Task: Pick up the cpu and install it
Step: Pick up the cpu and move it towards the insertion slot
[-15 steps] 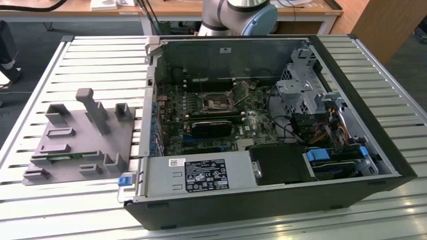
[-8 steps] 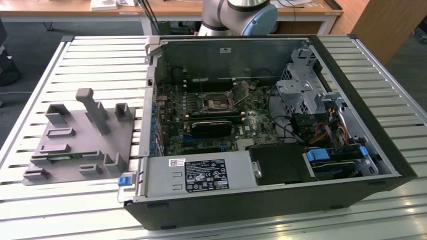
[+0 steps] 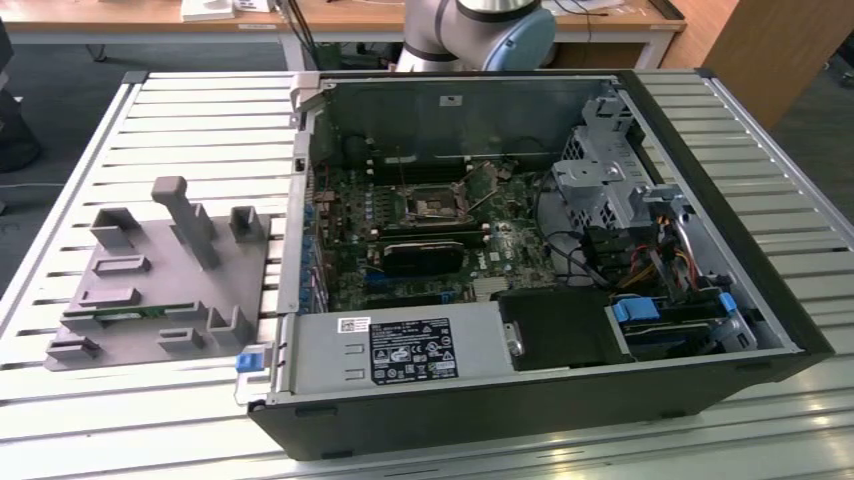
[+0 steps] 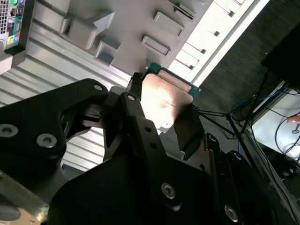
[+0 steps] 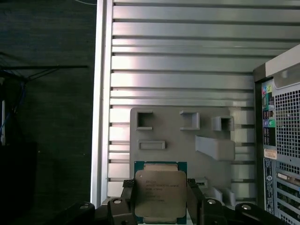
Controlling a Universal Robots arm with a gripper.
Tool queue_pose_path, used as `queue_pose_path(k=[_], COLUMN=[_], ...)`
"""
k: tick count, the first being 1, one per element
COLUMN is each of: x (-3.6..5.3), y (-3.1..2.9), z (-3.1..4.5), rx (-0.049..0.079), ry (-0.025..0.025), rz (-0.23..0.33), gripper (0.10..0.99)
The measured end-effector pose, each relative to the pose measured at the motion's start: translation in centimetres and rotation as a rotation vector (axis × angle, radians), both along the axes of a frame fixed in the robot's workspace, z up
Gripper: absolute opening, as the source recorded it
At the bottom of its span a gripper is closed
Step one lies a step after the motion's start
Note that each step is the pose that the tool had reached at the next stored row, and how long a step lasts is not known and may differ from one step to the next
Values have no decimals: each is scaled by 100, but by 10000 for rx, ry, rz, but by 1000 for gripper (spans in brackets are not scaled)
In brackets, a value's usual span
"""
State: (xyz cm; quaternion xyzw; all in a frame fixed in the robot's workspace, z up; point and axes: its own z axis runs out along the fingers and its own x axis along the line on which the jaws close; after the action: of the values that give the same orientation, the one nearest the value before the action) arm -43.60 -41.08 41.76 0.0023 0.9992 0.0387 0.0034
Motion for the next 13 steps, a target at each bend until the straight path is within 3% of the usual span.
queue_pose_path(k=[5, 13], x=[146, 310], y=[1, 3], z=[0, 0], rx=[0, 0], ry=[-1, 0], rz=[0, 0], gripper=[529, 529])
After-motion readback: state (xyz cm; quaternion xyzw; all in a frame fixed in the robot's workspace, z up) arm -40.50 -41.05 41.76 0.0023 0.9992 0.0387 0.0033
